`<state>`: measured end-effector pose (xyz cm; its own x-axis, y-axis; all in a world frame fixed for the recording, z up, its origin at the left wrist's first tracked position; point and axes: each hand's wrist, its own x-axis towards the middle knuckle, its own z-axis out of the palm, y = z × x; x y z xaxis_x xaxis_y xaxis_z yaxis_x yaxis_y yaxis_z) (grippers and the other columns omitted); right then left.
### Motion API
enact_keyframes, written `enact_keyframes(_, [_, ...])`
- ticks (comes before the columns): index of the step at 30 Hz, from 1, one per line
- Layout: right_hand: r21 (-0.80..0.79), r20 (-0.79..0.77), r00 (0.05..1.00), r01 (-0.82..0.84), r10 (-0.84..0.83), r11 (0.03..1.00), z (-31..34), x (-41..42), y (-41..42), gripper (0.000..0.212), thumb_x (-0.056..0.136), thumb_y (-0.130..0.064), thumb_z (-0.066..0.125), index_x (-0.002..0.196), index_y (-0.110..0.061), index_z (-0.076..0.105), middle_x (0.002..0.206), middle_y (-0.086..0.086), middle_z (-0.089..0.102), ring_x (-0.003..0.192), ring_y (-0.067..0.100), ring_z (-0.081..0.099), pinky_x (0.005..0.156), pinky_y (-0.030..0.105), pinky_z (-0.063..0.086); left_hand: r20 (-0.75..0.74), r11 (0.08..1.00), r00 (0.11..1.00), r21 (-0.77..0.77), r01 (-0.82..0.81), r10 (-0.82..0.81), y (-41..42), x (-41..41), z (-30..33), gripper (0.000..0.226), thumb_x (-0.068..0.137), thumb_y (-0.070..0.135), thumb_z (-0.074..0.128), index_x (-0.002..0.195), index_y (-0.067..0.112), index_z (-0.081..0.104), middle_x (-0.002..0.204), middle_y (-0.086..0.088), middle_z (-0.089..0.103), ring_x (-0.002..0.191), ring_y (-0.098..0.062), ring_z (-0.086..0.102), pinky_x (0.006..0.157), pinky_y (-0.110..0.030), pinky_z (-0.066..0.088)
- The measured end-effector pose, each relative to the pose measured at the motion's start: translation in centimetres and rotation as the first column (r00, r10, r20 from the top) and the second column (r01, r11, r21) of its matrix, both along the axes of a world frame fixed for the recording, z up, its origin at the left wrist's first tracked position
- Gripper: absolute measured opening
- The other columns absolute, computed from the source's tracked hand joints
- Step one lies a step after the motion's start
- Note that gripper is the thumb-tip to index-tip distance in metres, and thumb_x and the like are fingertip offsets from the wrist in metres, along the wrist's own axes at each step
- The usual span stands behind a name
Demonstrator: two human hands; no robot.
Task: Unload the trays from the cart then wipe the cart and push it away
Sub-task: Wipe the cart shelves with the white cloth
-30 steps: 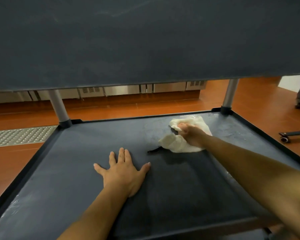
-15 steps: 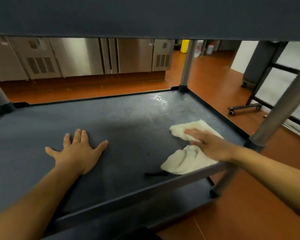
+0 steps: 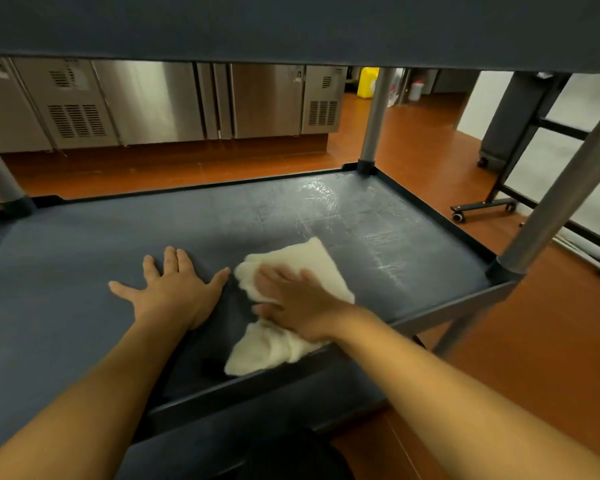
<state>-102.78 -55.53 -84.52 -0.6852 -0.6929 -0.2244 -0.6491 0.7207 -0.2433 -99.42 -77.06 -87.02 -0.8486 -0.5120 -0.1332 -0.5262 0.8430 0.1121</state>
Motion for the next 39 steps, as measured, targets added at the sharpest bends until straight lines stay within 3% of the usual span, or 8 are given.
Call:
enact_keyframes(8, [-0.026, -0.026, 0.985, -0.171, 0.17, 0.985, -0.2, -0.5, 0.8, 0.054, 0.111, -0.024, 0.033, 0.163, -0.028, 0.018, 0.171, -0.008, 0.008, 0.157, 0.012, 0.004, 0.126, 0.034, 0.007, -0.009, 0.999, 1.0, 0.019, 0.026, -0.026, -0.7, 0.7, 0.2, 0.105, 0.084, 0.09, 0.011, 0.163, 0.023, 0.0, 0.172, 0.004, -0.006, 0.157, -0.029, -0.01, 0.112, -0.08, -0.003])
enact_keyframes(13, [-0.128, 0.082, 0.996, -0.007, 0.018, 0.992, 1.7, -2.9, 9.9, 0.057, 0.103, 0.003, 0.04, 0.151, -0.027, 0.044, 0.155, -0.023, 0.029, 0.15, 0.003, 0.023, 0.108, -0.003, 0.006, -0.01, 0.999, 0.999, 0.012, 0.037, -0.036, -0.5, 0.7, 0.2, 0.104, 0.085, 0.089, 0.013, 0.164, 0.022, 0.0, 0.172, 0.005, -0.006, 0.158, -0.029, -0.01, 0.112, -0.08, -0.004])
enact_keyframes(16, [-0.017, -0.008, 0.99, 0.137, -0.138, 0.99, 2.4, -5.2, 15.7, 0.059, 0.103, 0.001, 0.037, 0.148, -0.035, 0.047, 0.151, -0.029, 0.03, 0.146, 0.008, 0.034, 0.105, 0.011, 0.022, -0.018, 0.999, 0.999, 0.015, 0.039, -0.039, -0.5, 0.6, 0.1, 0.105, 0.085, 0.09, 0.013, 0.164, 0.022, 0.0, 0.172, 0.004, -0.006, 0.158, -0.029, -0.009, 0.111, -0.081, -0.005])
enact_keyframes(19, [-0.048, -0.07, 0.94, 0.331, -0.334, 0.942, 2.3, -6.6, 18.5, 0.052, 0.106, -0.008, 0.036, 0.148, -0.036, 0.048, 0.151, -0.014, 0.045, 0.13, 0.01, 0.047, 0.095, 0.021, 0.03, -0.039, 0.998, 0.998, 0.043, 0.046, -0.045, -0.3, 0.6, 0.2, 0.098, 0.09, 0.084, 0.013, 0.164, 0.02, 0.0, 0.172, 0.003, -0.006, 0.158, -0.03, -0.009, 0.11, -0.081, -0.007])
enact_keyframes(23, [-0.162, -0.127, 0.85, 0.491, -0.511, 0.856, 0.6, -8.1, 17.7, 0.037, 0.109, -0.023, 0.043, 0.143, -0.021, 0.057, 0.128, 0.0, 0.061, 0.116, 0.024, 0.058, 0.093, 0.031, 0.039, -0.078, 0.996, 0.996, 0.079, 0.051, -0.044, 0.2, 0.7, 0.4, 0.087, 0.096, 0.074, 0.005, 0.164, 0.019, 0.006, 0.172, 0.004, -0.005, 0.158, -0.028, -0.008, 0.111, -0.08, -0.008])
enact_keyframes(27, [-0.147, -0.363, 0.664, 0.651, -0.653, 0.744, -1.0, -12.3, 18.8, 0.03, 0.101, -0.014, 0.045, 0.109, -0.003, 0.072, 0.101, 0.017, 0.074, 0.097, 0.035, 0.067, 0.091, 0.041, 0.051, -0.08, 0.995, 0.995, 0.077, 0.065, -0.059, -0.1, 0.6, 0.1, 0.088, 0.095, 0.075, 0.006, 0.164, 0.02, 0.005, 0.172, 0.003, -0.006, 0.158, -0.027, -0.008, 0.112, -0.079, -0.008])
enact_keyframes(32, [-0.279, -0.262, 0.688, 0.617, -0.677, 0.736, -1.2, -15.1, 20.6, 0.034, 0.107, -0.021, 0.045, 0.123, -0.004, 0.07, 0.117, 0.019, 0.073, 0.107, 0.037, 0.067, 0.097, 0.046, 0.051, -0.084, 0.995, 0.994, 0.056, 0.08, -0.075, -0.3, 0.5, 0.2, 0.095, 0.092, 0.08, 0.008, 0.164, 0.018, 0.006, 0.172, 0.002, -0.005, 0.158, -0.029, -0.007, 0.112, -0.079, -0.007])
enact_keyframes(39, [-0.204, -0.242, 0.655, 0.687, -0.716, 0.697, -3.0, -16.9, 20.7, 0.054, 0.109, -0.042, 0.031, 0.129, -0.003, 0.062, 0.121, 0.02, 0.068, 0.107, 0.036, 0.062, 0.096, 0.046, 0.047, -0.079, 0.996, 0.994, 0.047, 0.076, -0.072, 0.3, -0.4, 0.9, 0.096, 0.089, 0.084, 0.014, 0.162, 0.021, 0.014, 0.172, -0.003, 0.001, 0.157, -0.037, -0.004, 0.114, -0.078, -0.003])
